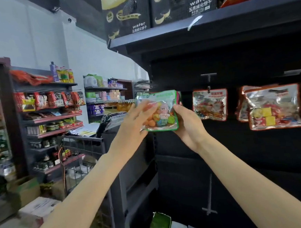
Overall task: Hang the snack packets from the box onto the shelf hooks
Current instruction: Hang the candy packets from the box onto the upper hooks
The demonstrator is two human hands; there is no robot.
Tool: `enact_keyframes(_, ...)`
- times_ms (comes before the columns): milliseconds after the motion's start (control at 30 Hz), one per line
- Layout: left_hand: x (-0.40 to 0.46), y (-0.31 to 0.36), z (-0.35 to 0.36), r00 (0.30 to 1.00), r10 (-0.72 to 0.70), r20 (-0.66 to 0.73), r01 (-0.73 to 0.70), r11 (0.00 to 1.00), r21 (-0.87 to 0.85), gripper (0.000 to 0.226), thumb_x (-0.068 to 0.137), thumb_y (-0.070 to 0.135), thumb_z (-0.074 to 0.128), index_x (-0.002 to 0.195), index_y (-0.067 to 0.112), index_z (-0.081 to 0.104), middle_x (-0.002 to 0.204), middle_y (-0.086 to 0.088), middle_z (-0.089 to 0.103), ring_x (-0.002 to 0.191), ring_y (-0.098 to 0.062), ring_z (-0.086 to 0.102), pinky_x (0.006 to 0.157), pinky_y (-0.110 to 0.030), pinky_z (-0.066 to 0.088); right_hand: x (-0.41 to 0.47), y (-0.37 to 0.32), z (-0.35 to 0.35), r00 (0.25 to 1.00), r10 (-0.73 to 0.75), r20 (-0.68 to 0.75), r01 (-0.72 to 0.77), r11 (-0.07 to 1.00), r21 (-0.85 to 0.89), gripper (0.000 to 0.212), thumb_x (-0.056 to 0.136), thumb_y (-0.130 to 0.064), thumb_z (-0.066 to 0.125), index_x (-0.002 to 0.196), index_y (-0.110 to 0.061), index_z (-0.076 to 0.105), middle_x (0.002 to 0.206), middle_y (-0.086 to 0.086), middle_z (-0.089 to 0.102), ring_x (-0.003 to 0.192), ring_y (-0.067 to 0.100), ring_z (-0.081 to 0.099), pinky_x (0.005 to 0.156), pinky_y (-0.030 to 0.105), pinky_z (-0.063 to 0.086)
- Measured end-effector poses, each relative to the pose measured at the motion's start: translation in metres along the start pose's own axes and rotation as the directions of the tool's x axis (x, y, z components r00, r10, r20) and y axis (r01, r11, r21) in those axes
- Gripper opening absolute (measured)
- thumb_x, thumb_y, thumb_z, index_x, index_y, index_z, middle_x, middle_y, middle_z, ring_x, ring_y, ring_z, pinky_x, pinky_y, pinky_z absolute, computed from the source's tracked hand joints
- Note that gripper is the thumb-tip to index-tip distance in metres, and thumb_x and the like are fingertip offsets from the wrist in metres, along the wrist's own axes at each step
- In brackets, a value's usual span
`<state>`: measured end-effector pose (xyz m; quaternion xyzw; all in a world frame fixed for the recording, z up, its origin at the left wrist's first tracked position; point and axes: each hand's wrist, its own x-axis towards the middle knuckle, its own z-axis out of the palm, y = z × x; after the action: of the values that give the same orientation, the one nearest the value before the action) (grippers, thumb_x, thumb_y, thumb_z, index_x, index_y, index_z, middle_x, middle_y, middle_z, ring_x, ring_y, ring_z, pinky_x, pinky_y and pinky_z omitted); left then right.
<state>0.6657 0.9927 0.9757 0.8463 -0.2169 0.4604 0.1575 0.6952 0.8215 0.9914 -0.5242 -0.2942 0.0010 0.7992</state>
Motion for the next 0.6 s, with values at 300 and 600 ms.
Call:
enact_keyframes(300, 0.019, -0.021, 0.006, 0.997, 0.004, -0.079, 0.002, 0.997, 0.080, 0.072, 0.079, -0.009, 0.063, 0.139, 0.025, 0.042, 0.151, -0.006, 0.031, 0.142, -0.033, 0.020, 0.109, -0.036, 0.017, 0.029, 0.008, 0.016, 0.942, -0.336, -0.012, 0.290, 0.830, -0.476, 0.058, 0.099, -0.006, 0.042, 0.144, -0.041, 0.029, 0.137, 0.001, 0.052, 0.119, 0.017, 0.057, 0.098, 0.041, 0.050)
enact_keyframes(600, 0.020, -0.033, 0.011, 0.999, -0.019, -0.043, 0.020, 1.000, 0.014, 0.073, 0.081, -0.010, 0.061, 0.140, 0.028, 0.042, 0.151, -0.005, 0.029, 0.140, -0.025, 0.025, 0.111, -0.029, 0.022, 0.035, 0.007, 0.021, 0.937, -0.350, 0.021, 0.257, 0.646, -0.719, 0.052, 0.095, -0.024, 0.055, 0.144, -0.020, 0.038, 0.148, -0.004, 0.041, 0.137, 0.009, 0.034, 0.114, 0.028, 0.029)
